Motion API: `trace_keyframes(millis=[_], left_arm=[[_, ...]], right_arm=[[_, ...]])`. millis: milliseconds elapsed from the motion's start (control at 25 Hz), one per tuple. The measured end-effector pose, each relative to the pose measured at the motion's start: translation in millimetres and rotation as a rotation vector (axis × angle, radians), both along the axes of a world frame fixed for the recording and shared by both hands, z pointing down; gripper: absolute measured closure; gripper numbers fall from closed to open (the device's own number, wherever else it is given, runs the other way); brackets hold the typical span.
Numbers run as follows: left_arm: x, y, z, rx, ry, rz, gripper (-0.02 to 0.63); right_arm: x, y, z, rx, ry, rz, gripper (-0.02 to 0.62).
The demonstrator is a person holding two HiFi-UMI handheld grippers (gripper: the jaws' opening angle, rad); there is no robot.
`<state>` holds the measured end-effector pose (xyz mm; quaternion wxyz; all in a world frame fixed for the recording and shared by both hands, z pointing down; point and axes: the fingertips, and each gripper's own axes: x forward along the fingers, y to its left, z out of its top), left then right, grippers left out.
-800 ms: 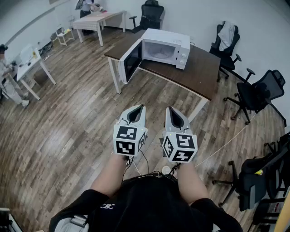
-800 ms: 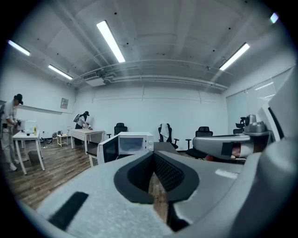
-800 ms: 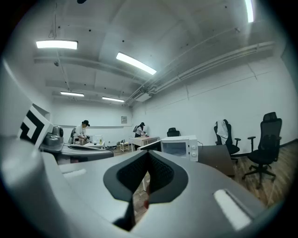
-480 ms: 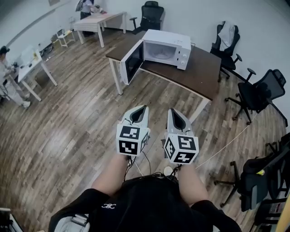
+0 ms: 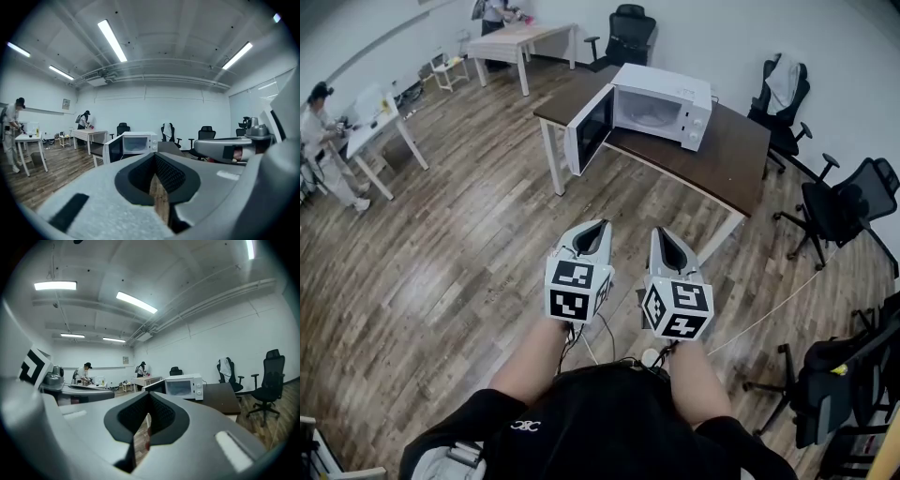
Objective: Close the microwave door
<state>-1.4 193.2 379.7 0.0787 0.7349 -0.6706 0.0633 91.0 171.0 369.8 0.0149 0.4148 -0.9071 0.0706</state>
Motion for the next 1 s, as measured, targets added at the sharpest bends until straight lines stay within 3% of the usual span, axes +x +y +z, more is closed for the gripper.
trace_keyframes(millis=[480, 1000], left_arm=[[-38.1, 0.8, -0.3, -0.007, 0.015, -0.015, 0.598], [-76.0, -58.5, 9.1, 0.003, 0.001, -0.063, 0.598]], right_arm=[[-32.1, 0.8, -7.0, 0.011, -0.004, 0.013, 0.586], [-69.7, -70.6, 4.5, 0.023, 0.000, -0.026, 0.586]])
